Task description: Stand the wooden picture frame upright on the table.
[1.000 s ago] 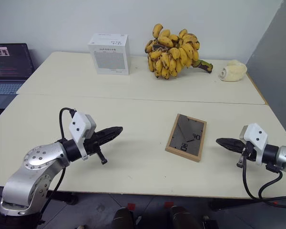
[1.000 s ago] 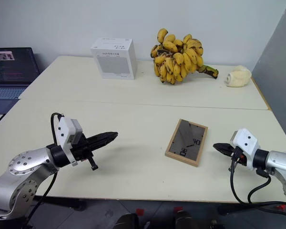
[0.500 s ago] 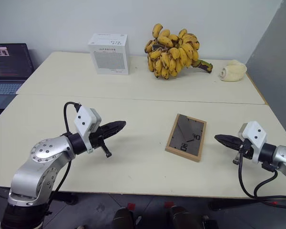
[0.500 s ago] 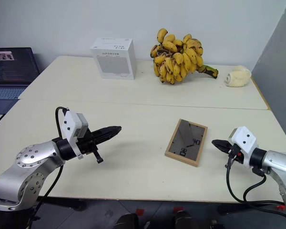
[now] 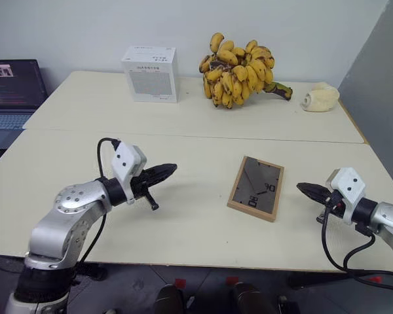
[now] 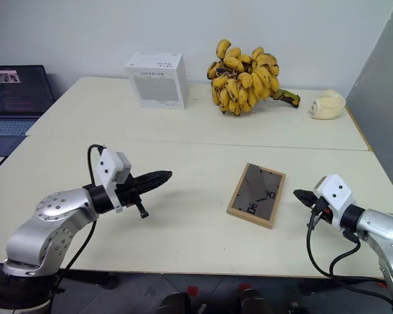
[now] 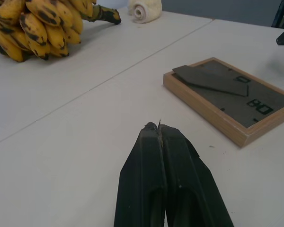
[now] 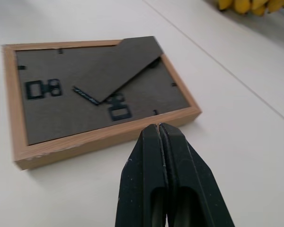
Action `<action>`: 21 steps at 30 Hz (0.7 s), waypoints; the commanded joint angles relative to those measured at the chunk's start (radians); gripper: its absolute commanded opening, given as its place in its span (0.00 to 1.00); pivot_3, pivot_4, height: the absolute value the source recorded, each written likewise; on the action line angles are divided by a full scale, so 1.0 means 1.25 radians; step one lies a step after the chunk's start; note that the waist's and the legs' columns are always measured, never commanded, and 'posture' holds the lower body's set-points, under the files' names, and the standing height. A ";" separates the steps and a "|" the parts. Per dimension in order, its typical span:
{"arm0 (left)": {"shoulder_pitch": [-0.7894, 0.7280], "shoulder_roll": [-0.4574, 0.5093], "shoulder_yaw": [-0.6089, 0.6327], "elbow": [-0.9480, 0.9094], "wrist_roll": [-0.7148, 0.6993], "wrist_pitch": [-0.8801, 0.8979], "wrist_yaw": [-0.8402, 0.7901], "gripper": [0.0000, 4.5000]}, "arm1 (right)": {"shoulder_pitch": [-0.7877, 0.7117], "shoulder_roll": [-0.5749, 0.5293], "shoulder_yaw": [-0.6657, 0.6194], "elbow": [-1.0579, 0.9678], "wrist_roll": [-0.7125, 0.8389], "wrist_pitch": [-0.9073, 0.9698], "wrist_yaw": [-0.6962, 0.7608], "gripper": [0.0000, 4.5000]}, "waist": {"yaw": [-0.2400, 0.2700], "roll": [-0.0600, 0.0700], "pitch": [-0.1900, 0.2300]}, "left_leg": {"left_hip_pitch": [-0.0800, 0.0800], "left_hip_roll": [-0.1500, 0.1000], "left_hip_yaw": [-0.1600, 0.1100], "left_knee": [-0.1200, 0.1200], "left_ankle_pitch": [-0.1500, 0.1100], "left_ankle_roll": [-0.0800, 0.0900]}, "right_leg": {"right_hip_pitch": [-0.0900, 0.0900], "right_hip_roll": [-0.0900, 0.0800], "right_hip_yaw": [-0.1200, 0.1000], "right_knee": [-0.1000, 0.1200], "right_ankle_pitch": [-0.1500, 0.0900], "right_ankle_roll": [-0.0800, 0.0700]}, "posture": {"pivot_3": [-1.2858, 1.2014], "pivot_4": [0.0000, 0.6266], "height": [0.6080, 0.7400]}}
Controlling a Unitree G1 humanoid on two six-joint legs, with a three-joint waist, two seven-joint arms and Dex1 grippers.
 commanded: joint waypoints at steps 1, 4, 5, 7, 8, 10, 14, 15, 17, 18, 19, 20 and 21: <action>-0.066 -0.018 -0.061 0.076 0.061 -0.036 -0.018 0.01 | -0.029 0.019 0.004 0.013 -0.043 -0.006 -0.057 0.01 | 0.000 0.000 0.000 | 0.000 0.000 0.000 0.000 0.000 0.000 | 0.000 0.000 0.000 0.000 0.000 0.000 | 0.52 0.24 1.00; -0.160 -0.065 -0.148 0.213 0.148 -0.094 -0.030 0.01 | -0.047 0.042 0.021 0.031 -0.099 0.012 -0.124 0.01 | 0.004 0.000 0.000 | 0.000 0.000 0.000 0.000 0.000 0.000 | 0.000 0.000 0.000 0.000 0.001 -0.001 | 0.52 0.24 1.00; -0.194 -0.090 -0.172 0.262 0.170 -0.115 -0.033 0.01 | -0.051 0.050 0.026 0.035 -0.115 0.017 -0.142 0.01 | 0.005 0.000 0.000 | 0.000 -0.001 0.000 0.000 0.000 0.000 | 0.000 0.000 0.000 0.000 0.002 -0.003 | 0.52 0.24 1.00; -0.244 -0.132 -0.197 0.336 0.194 -0.150 -0.042 0.01 | -0.056 0.061 0.036 0.034 -0.133 0.027 -0.163 0.01 | 0.011 0.000 0.000 | -0.001 -0.001 0.000 0.000 0.000 0.000 | 0.000 0.000 0.000 0.000 0.002 -0.003 | 0.52 0.24 1.00; -0.269 -0.156 -0.210 0.373 0.204 -0.161 -0.052 0.01 | -0.056 0.067 0.041 0.032 -0.141 0.030 -0.172 0.01 | 0.012 0.000 0.000 | -0.002 -0.001 0.000 0.000 0.000 0.000 | -0.001 0.000 0.000 0.000 0.002 -0.003 | 0.52 0.24 1.00; -0.311 -0.202 -0.238 0.445 0.224 -0.191 -0.071 0.01 | -0.059 0.080 0.053 0.027 -0.156 0.035 -0.186 0.01 | 0.013 0.000 0.000 | -0.002 -0.001 0.000 0.000 0.000 0.000 | -0.002 0.000 0.000 0.000 0.002 -0.003 | 0.52 0.24 1.00; -0.358 -0.266 -0.276 0.548 0.259 -0.238 -0.107 0.01 | -0.061 0.104 0.066 0.020 -0.170 0.041 -0.203 0.01 | 0.013 0.000 0.000 | -0.002 -0.001 0.000 0.000 0.000 0.000 | -0.002 0.000 0.000 0.000 0.002 -0.003 | 0.52 0.24 1.00; -0.365 -0.277 -0.282 0.564 0.265 -0.245 -0.116 0.01 | -0.061 0.108 0.069 0.020 -0.173 0.040 -0.205 0.01 | 0.012 0.000 0.000 | -0.002 -0.001 0.000 0.000 0.000 0.000 | -0.002 0.000 0.000 0.000 0.002 -0.003 | 0.52 0.24 1.00; -0.372 -0.295 -0.294 0.576 0.268 -0.244 -0.145 0.01 | -0.063 0.119 0.077 0.027 -0.181 0.036 -0.213 0.01 | 0.012 0.000 0.000 | -0.002 -0.001 0.000 0.000 0.000 0.000 | -0.002 0.000 0.000 0.000 0.002 -0.003 | 0.52 0.24 1.00; -0.374 -0.302 -0.298 0.578 0.266 -0.239 -0.162 0.01 | -0.064 0.124 0.081 0.031 -0.184 0.034 -0.217 0.01 | 0.012 0.000 0.000 | -0.002 -0.001 0.000 0.000 0.000 0.000 | -0.002 0.000 0.000 0.000 0.002 -0.003 | 0.52 0.24 1.00; -0.377 -0.308 -0.303 0.580 0.267 -0.232 -0.175 0.01 | -0.068 0.130 0.087 0.037 -0.187 0.032 -0.219 0.01 | 0.011 0.000 0.000 | -0.002 -0.001 0.000 0.000 0.000 0.000 | -0.002 0.000 0.000 0.001 0.002 -0.003 | 0.52 0.24 1.00; -0.380 -0.313 -0.307 0.583 0.271 -0.230 -0.183 0.01 | -0.072 0.134 0.092 0.042 -0.190 0.030 -0.221 0.01 | 0.011 0.000 0.000 | -0.002 -0.001 0.000 0.000 0.000 0.000 | -0.002 0.000 0.000 0.001 0.002 -0.003 | 0.52 0.24 1.00; -0.384 -0.317 -0.309 0.587 0.275 -0.225 -0.186 0.01 | -0.078 0.138 0.096 0.050 -0.193 0.028 -0.222 0.01 | 0.011 0.000 0.000 | -0.002 -0.001 0.000 0.000 0.000 0.000 | -0.002 0.000 0.000 0.001 0.002 -0.003 | 0.52 0.24 1.00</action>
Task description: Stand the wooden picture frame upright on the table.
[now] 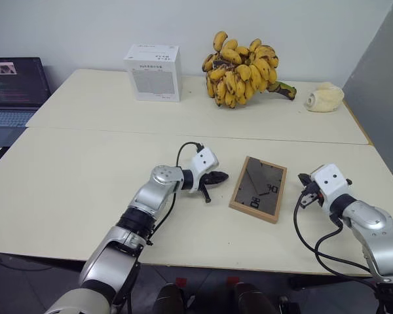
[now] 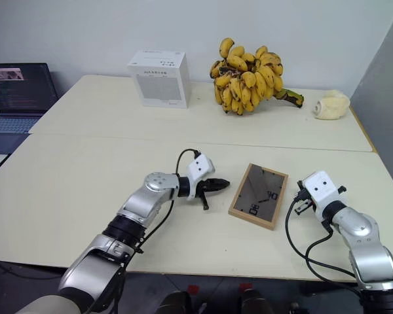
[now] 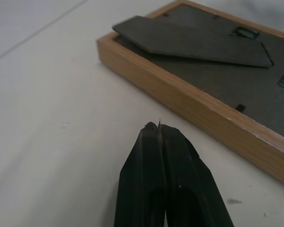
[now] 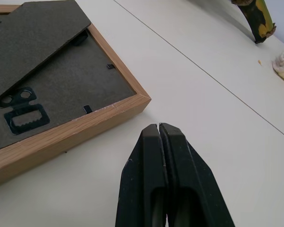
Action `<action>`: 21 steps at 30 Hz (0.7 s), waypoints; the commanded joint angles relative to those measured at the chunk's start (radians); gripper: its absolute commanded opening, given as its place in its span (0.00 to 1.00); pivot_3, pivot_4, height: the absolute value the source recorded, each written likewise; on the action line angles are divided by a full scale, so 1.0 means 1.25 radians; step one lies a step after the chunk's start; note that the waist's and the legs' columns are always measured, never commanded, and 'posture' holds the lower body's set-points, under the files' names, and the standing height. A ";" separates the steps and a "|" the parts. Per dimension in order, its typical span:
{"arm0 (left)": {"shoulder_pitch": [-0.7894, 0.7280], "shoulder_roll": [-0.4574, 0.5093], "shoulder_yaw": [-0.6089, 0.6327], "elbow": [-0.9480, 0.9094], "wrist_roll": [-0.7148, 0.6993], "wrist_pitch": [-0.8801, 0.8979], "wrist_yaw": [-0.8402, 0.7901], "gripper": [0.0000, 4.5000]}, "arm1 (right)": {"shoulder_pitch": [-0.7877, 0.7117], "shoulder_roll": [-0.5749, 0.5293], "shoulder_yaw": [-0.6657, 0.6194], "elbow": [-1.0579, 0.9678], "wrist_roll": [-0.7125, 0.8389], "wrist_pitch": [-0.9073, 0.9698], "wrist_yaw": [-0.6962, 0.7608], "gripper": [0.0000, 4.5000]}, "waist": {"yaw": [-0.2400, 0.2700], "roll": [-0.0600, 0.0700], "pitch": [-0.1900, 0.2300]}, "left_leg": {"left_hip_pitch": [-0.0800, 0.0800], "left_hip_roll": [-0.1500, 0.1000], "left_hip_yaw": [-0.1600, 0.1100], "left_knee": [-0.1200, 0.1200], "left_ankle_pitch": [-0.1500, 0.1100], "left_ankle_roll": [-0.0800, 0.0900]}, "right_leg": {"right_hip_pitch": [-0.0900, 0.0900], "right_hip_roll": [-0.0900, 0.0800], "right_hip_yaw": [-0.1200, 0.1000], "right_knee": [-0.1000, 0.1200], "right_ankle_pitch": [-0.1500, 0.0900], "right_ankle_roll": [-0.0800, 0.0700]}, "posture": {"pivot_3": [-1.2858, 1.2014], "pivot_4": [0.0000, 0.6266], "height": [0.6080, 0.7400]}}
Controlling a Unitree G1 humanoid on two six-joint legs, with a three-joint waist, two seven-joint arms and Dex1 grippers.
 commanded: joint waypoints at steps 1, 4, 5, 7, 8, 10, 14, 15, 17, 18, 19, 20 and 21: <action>-0.034 -0.019 -0.011 -0.003 0.015 0.009 -0.034 0.01 | -0.035 0.017 0.013 0.013 -0.021 -0.018 -0.018 0.01 | 0.000 0.000 0.000 | 0.000 0.000 0.000 0.000 0.000 0.000 | 0.000 0.000 0.000 0.000 0.000 0.000 | 0.52 0.24 1.00; -0.041 -0.025 -0.019 -0.001 0.030 0.033 -0.046 0.01 | -0.071 0.035 0.032 0.050 -0.036 -0.029 -0.027 0.01 | 0.000 0.000 0.000 | 0.000 0.000 0.000 0.000 0.000 0.000 | 0.000 0.000 0.000 0.000 0.000 0.000 | 0.52 0.24 1.00; -0.041 -0.025 -0.023 -0.006 0.033 0.041 -0.054 0.01 | -0.085 0.042 0.041 0.066 -0.042 -0.034 -0.030 0.01 | -0.001 0.000 0.000 | 0.000 0.000 0.000 0.000 0.000 0.000 | 0.000 0.000 0.000 0.000 0.000 0.000 | 0.52 0.24 1.00; -0.038 -0.024 -0.029 -0.023 0.037 0.056 -0.070 0.01 | -0.116 0.058 0.060 0.104 -0.052 -0.048 -0.036 0.01 | -0.001 0.000 0.000 | 0.001 0.000 0.000 0.000 0.000 0.000 | 0.000 0.000 0.000 0.000 0.000 0.001 | 0.52 0.24 1.00; -0.036 -0.023 -0.030 -0.031 0.038 0.060 -0.076 0.01 | -0.127 0.065 0.066 0.120 -0.055 -0.054 -0.038 0.01 | -0.001 0.000 0.000 | 0.001 0.000 0.000 0.000 0.000 0.000 | 0.001 0.000 0.000 0.000 0.000 0.001 | 0.52 0.24 1.00; -0.029 -0.014 -0.035 -0.056 0.039 0.072 -0.096 0.01 | -0.154 0.082 0.086 0.155 -0.064 -0.071 -0.038 0.01 | -0.001 0.000 0.000 | 0.000 0.000 0.000 0.000 0.000 0.000 | 0.000 0.000 0.000 0.000 0.000 0.000 | 0.52 0.24 1.00; -0.011 0.013 -0.032 -0.107 0.039 0.087 -0.119 0.01 | -0.199 0.110 0.110 0.199 -0.069 -0.094 -0.035 0.01 | 0.000 0.001 0.000 | 0.000 0.000 0.000 0.000 0.000 0.000 | 0.000 0.000 0.000 0.000 0.000 0.000 | 0.52 0.24 1.00; -0.008 0.018 -0.028 -0.115 0.039 0.091 -0.119 0.01 | -0.206 0.112 0.110 0.206 -0.071 -0.098 -0.036 0.01 | 0.000 0.001 0.000 | 0.000 0.000 0.000 0.000 0.000 0.000 | 0.000 0.000 0.000 0.000 0.000 0.000 | 0.52 0.24 1.00; 0.001 0.031 -0.019 -0.133 0.039 0.097 -0.115 0.01 | -0.213 0.114 0.109 0.217 -0.075 -0.107 -0.036 0.01 | 0.000 0.001 0.000 | 0.000 0.000 -0.001 0.000 0.000 0.000 | 0.000 0.000 0.000 0.000 0.000 0.000 | 0.52 0.24 1.00; 0.007 0.039 -0.015 -0.142 0.038 0.100 -0.114 0.01 | -0.214 0.111 0.106 0.219 -0.080 -0.113 -0.036 0.01 | 0.000 0.001 0.000 | 0.000 0.000 -0.001 0.000 0.000 0.000 | 0.000 0.000 0.000 0.000 0.000 0.000 | 0.52 0.24 1.00; 0.014 0.048 -0.011 -0.150 0.039 0.098 -0.112 0.01 | -0.215 0.105 0.101 0.218 -0.086 -0.120 -0.038 0.01 | 0.000 0.001 0.000 | 0.000 0.000 -0.001 0.000 0.000 0.000 | 0.000 0.000 0.000 0.000 0.000 0.000 | 0.52 0.24 1.00; 0.021 0.057 -0.009 -0.157 0.040 0.096 -0.111 0.01 | -0.216 0.097 0.093 0.212 -0.090 -0.123 -0.039 0.01 | 0.000 0.001 0.000 | 0.000 0.000 -0.001 0.000 0.000 0.000 | 0.000 0.000 0.000 0.000 0.000 0.000 | 0.52 0.24 1.00; 0.027 0.065 -0.008 -0.163 0.040 0.097 -0.112 0.01 | -0.218 0.090 0.083 0.205 -0.090 -0.122 -0.039 0.01 | 0.000 0.001 0.000 | 0.000 0.000 -0.001 0.000 0.000 0.000 | 0.000 0.000 0.000 0.000 0.000 0.000 | 0.52 0.24 1.00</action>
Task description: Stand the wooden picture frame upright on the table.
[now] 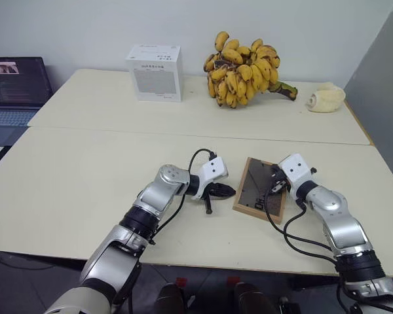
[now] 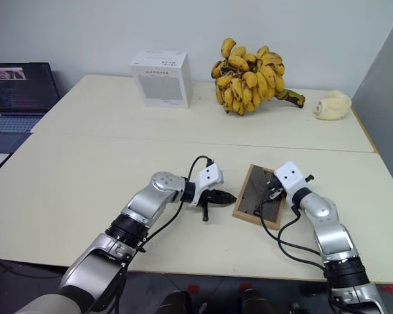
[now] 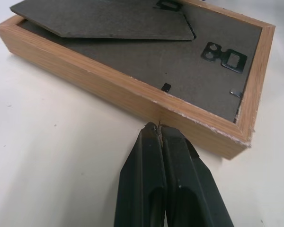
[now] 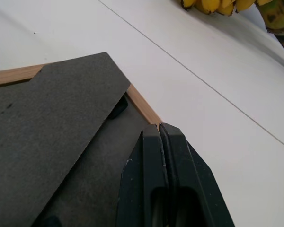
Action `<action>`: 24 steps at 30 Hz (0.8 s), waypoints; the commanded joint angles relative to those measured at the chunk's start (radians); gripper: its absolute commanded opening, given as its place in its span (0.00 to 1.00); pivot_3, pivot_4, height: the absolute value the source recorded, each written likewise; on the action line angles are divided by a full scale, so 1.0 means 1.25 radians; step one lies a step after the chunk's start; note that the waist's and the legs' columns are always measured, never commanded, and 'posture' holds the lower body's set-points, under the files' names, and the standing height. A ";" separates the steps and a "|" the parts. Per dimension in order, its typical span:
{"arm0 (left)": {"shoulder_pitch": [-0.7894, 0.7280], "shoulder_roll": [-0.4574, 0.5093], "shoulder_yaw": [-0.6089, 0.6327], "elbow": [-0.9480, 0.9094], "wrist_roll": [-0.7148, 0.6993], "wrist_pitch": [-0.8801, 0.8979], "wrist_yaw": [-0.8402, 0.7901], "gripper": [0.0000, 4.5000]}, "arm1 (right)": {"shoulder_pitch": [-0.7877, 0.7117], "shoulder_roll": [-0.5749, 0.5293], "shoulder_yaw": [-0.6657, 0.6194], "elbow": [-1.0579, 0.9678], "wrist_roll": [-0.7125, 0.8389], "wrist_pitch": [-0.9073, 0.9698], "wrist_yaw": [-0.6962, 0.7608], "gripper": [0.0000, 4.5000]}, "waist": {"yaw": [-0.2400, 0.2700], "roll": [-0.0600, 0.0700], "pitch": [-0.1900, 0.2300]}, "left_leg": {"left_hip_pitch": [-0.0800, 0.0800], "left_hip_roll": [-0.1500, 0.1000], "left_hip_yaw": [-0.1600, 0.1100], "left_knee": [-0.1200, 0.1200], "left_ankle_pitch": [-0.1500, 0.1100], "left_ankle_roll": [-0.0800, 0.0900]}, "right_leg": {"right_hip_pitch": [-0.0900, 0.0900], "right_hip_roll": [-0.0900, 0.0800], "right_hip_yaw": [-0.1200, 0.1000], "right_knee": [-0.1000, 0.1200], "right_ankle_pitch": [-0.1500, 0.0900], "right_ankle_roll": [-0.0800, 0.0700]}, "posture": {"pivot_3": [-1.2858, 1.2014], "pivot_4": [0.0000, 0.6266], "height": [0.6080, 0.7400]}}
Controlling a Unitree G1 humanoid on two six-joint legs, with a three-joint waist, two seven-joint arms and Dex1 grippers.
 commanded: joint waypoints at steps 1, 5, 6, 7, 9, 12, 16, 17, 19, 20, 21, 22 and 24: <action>0.023 0.031 0.022 -0.050 -0.002 -0.001 -0.001 0.01 | -0.021 -0.038 -0.046 -0.031 -0.009 -0.020 -0.009 0.01 | 0.000 0.000 0.000 | 0.000 0.000 0.000 0.000 0.000 0.000 | 0.000 0.000 0.000 0.000 0.000 0.000 | 0.52 0.24 1.00; 0.031 0.040 0.026 -0.056 -0.006 0.000 0.001 0.01 | 0.001 -0.117 -0.070 -0.028 -0.041 -0.034 -0.005 0.01 | 0.002 0.000 0.000 | 0.000 0.000 0.000 0.000 0.000 0.000 | 0.000 0.000 0.000 0.000 0.000 0.000 | 0.52 0.24 1.00; 0.028 0.035 0.026 -0.053 -0.006 0.000 0.005 0.01 | 0.017 -0.126 -0.072 -0.020 -0.044 -0.040 -0.004 0.01 | 0.004 0.000 0.000 | 0.000 0.000 0.000 0.000 0.000 0.000 | 0.000 0.000 0.000 0.000 0.000 0.000 | 0.52 0.24 1.00; 0.025 0.030 0.025 -0.051 -0.005 -0.001 0.008 0.01 | 0.032 -0.132 -0.072 -0.016 -0.045 -0.046 -0.003 0.01 | 0.005 0.000 0.000 | 0.000 0.000 0.000 0.000 0.000 0.000 | 0.000 0.000 0.000 0.000 0.000 0.000 | 0.52 0.24 1.00; 0.019 0.019 0.024 -0.046 -0.004 -0.003 0.014 0.01 | 0.055 -0.132 -0.065 -0.012 -0.047 -0.055 -0.001 0.01 | 0.005 0.000 0.000 | 0.000 0.000 0.000 0.000 0.000 0.000 | 0.001 0.000 -0.001 0.000 0.000 0.000 | 0.52 0.24 1.00; 0.007 0.002 0.021 -0.038 -0.004 -0.004 0.019 0.01 | 0.085 -0.113 -0.041 -0.005 -0.055 -0.066 -0.002 0.01 | 0.005 0.000 0.000 | 0.000 0.000 0.000 0.000 0.000 0.000 | 0.000 0.000 0.000 0.000 0.000 0.000 | 0.52 0.24 1.00; -0.005 -0.011 0.018 -0.029 0.000 -0.005 0.015 0.01 | 0.088 -0.075 -0.012 0.009 -0.065 -0.077 -0.014 0.01 | -0.001 0.001 0.000 | 0.000 0.000 0.000 0.001 0.000 0.000 | 0.000 0.000 0.000 0.001 0.000 0.000 | 0.52 0.24 1.00; -0.006 -0.013 0.018 -0.028 0.000 -0.004 0.014 0.01 | 0.086 -0.069 -0.010 0.011 -0.067 -0.078 -0.014 0.01 | -0.002 0.001 0.000 | 0.001 0.000 0.000 0.001 0.000 0.000 | 0.000 0.000 0.000 0.001 0.000 0.000 | 0.52 0.24 1.00; -0.008 -0.015 0.015 -0.031 -0.001 0.000 0.009 0.01 | 0.067 -0.049 0.005 0.017 -0.072 -0.081 -0.017 0.01 | -0.006 0.001 0.000 | 0.001 0.000 0.000 0.001 0.000 0.000 | 0.001 0.000 0.000 0.001 0.000 0.000 | 0.52 0.24 1.00; -0.007 -0.014 0.014 -0.036 -0.002 0.003 0.004 0.01 | 0.054 -0.038 0.013 0.020 -0.074 -0.083 -0.018 0.01 | -0.008 0.001 0.000 | 0.001 0.000 0.000 0.001 0.000 0.000 | 0.001 0.000 0.000 0.001 0.000 0.000 | 0.52 0.24 1.00; -0.006 -0.013 0.013 -0.040 -0.003 0.006 0.000 0.01 | 0.042 -0.029 0.019 0.023 -0.076 -0.085 -0.019 0.01 | -0.011 0.001 0.000 | 0.001 0.000 0.000 0.001 0.000 0.000 | 0.001 0.000 0.000 0.001 0.000 0.000 | 0.52 0.24 1.00; -0.004 -0.011 0.013 -0.044 -0.004 0.008 -0.003 0.01 | 0.033 -0.022 0.022 0.025 -0.078 -0.086 -0.019 0.01 | -0.013 0.001 0.000 | 0.001 0.000 0.000 0.001 0.000 0.000 | 0.001 0.000 0.000 0.001 0.000 0.000 | 0.52 0.24 1.00; 0.001 -0.004 0.012 -0.051 -0.005 0.011 -0.009 0.01 | 0.016 -0.011 0.024 0.031 -0.080 -0.087 -0.019 0.01 | -0.016 0.001 0.000 | 0.001 0.000 0.000 0.000 0.000 0.000 | 0.001 0.000 0.000 0.001 0.000 0.000 | 0.52 0.24 1.00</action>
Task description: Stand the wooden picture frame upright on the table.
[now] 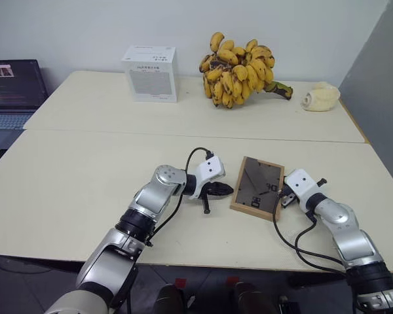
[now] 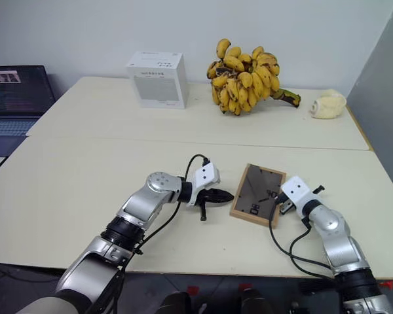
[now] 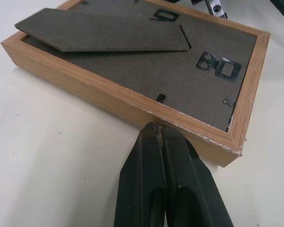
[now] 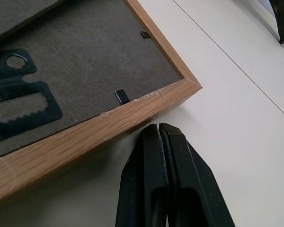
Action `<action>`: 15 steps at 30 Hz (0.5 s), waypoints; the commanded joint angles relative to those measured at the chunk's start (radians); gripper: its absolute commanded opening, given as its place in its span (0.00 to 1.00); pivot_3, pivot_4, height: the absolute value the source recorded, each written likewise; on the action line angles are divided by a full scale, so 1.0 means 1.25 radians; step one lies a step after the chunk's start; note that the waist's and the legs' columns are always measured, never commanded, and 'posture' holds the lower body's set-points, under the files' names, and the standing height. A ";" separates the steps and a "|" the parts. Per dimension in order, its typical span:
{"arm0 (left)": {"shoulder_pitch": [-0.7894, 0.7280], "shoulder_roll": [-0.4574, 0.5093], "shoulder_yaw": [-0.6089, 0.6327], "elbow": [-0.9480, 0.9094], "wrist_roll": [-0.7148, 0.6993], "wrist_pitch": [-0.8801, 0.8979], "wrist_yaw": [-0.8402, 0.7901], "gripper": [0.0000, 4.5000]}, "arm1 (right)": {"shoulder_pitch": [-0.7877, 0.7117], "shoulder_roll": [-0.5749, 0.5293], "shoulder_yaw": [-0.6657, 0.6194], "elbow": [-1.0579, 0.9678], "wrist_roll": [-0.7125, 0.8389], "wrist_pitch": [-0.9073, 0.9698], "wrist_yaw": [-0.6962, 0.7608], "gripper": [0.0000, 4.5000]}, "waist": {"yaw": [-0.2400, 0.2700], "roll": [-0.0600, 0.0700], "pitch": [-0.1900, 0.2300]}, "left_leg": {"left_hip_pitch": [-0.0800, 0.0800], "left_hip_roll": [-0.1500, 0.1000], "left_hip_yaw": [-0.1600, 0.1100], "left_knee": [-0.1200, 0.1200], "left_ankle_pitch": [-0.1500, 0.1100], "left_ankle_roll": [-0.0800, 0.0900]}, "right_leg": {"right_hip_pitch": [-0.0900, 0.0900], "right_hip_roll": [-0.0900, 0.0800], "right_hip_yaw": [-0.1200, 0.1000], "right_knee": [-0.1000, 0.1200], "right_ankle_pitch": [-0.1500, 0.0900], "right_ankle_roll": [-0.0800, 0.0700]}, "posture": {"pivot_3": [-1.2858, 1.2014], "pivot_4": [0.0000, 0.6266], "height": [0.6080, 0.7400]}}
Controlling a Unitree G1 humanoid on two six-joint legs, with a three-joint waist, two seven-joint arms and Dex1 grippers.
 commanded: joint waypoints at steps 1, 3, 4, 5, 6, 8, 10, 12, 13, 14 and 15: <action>-0.003 0.000 -0.003 -0.037 -0.006 -0.001 -0.018 0.01 | -0.048 0.022 0.015 -0.016 -0.004 -0.022 -0.003 0.01 | 0.000 0.000 0.000 | 0.000 0.000 0.000 0.000 0.000 0.000 | 0.000 0.000 0.000 0.000 0.000 0.000 | 0.52 0.24 1.00; 0.000 0.005 0.000 -0.038 -0.007 0.002 -0.015 0.01 | -0.053 0.026 0.014 -0.012 -0.008 -0.024 0.001 0.01 | 0.001 0.000 0.000 | 0.000 0.000 0.000 0.000 0.000 0.000 | 0.000 0.000 0.000 0.000 0.000 0.000 | 0.52 0.24 1.00; 0.002 0.006 0.004 -0.039 -0.009 0.005 -0.012 0.01 | -0.054 0.027 0.014 -0.011 -0.009 -0.025 0.002 0.01 | 0.001 0.000 0.000 | 0.000 0.000 0.000 0.000 0.000 0.000 | 0.000 0.000 0.000 0.000 0.000 0.000 | 0.52 0.24 1.00; 0.004 0.007 0.007 -0.040 -0.010 0.008 -0.009 0.01 | -0.054 0.027 0.013 -0.009 -0.011 -0.026 0.003 0.01 | 0.001 0.000 0.000 | 0.000 0.000 0.000 0.000 0.000 0.000 | 0.000 0.000 0.000 0.000 0.000 0.000 | 0.52 0.24 1.00; 0.008 0.008 0.013 -0.044 -0.012 0.012 -0.003 0.01 | -0.052 0.026 0.013 -0.008 -0.012 -0.028 0.005 0.01 | 0.001 0.000 0.000 | 0.000 0.000 0.000 0.000 0.000 0.000 | 0.000 0.000 0.000 0.000 0.000 0.000 | 0.52 0.24 1.00; 0.018 0.021 0.025 -0.056 -0.012 0.031 0.010 0.01 | -0.046 0.021 0.013 -0.008 -0.015 -0.030 0.008 0.01 | 0.001 0.000 0.000 | 0.000 0.000 0.000 0.000 0.000 0.000 | 0.000 0.000 0.000 0.000 0.000 0.000 | 0.52 0.24 1.00; 0.031 0.041 0.044 -0.070 -0.009 0.055 0.028 0.01 | -0.038 0.014 0.008 -0.015 -0.014 -0.029 0.012 0.01 | 0.001 0.000 0.000 | 0.000 0.000 0.000 0.000 0.000 0.000 | 0.000 0.000 0.000 0.000 0.000 0.000 | 0.52 0.24 1.00; 0.041 0.069 0.060 -0.082 -0.003 0.111 0.048 0.01 | -0.031 0.004 0.002 -0.021 -0.014 -0.029 0.017 0.01 | 0.000 0.000 0.000 | 0.000 0.000 0.000 0.000 0.000 0.000 | 0.000 0.000 0.000 0.000 0.000 0.000 | 0.52 0.24 1.00; 0.047 0.084 0.072 -0.096 -0.010 0.147 0.052 0.01 | -0.026 -0.003 -0.002 -0.023 -0.014 -0.030 0.020 0.01 | 0.000 0.000 0.000 | 0.000 0.000 0.000 0.000 0.000 0.000 | 0.000 0.000 0.000 0.000 0.000 0.000 | 0.52 0.24 1.00; 0.053 0.100 0.081 -0.113 -0.016 0.175 0.054 0.01 | -0.021 -0.008 -0.005 -0.024 -0.014 -0.032 0.022 0.01 | 0.001 0.000 0.000 | 0.000 0.000 0.000 0.000 0.000 0.000 | 0.000 0.000 0.000 0.000 0.000 0.000 | 0.52 0.24 1.00; 0.059 0.119 0.090 -0.134 -0.024 0.199 0.050 0.01 | -0.016 -0.015 -0.008 -0.026 -0.014 -0.034 0.025 0.01 | 0.001 0.000 0.000 | 0.000 0.000 -0.001 0.000 0.000 0.000 | 0.000 0.000 0.000 0.000 0.000 0.000 | 0.52 0.24 1.00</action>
